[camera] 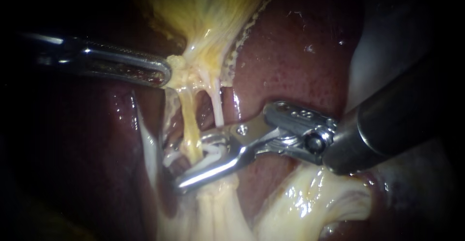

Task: Clipping first clip left tube

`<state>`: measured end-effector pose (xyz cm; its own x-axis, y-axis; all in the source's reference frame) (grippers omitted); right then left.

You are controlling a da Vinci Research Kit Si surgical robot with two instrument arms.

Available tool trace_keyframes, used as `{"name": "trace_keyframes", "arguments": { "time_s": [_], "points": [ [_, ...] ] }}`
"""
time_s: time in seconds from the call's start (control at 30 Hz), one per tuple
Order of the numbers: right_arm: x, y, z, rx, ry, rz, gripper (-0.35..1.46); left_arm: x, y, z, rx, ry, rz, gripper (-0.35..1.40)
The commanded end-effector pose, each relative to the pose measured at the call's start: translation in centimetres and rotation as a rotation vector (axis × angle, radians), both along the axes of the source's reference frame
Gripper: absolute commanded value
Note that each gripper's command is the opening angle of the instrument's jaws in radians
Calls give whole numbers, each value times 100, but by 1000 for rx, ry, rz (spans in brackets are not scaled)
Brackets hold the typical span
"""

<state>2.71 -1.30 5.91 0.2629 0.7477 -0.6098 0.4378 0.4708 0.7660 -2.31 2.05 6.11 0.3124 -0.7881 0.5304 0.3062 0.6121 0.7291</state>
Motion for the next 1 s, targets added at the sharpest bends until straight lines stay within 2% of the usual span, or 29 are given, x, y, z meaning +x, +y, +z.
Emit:
{"name": "trace_keyframes", "arguments": {
  "time_s": [0.03, 0.2, 0.57, 0.8, 0.9, 1.0],
  "points": [
    [1, -4, 1, -7, -4, -13, 43, 0, 0, 0, 0, 0, 0, -35],
    [2, -18, 10, -23, -9, -29, 43, 1, 0, 0, 0, 0, 0, -35],
    [3, -16, 12, -22, -10, -28, 35, 1, 0, 0, 5, 0, -2, -35],
    [3, -12, 14, -60, -75, -62, 9, 0, 0, 0, 5, 0, -2, -35],
    [2, -9, 17, -60, -76, -66, -35, 1, 0, 0, 5, 0, -2, -35],
    [1, -8, 19, -79, -108, -70, -35, 1, 0, 0, 5, 0, -2, -35]
  ]
}}
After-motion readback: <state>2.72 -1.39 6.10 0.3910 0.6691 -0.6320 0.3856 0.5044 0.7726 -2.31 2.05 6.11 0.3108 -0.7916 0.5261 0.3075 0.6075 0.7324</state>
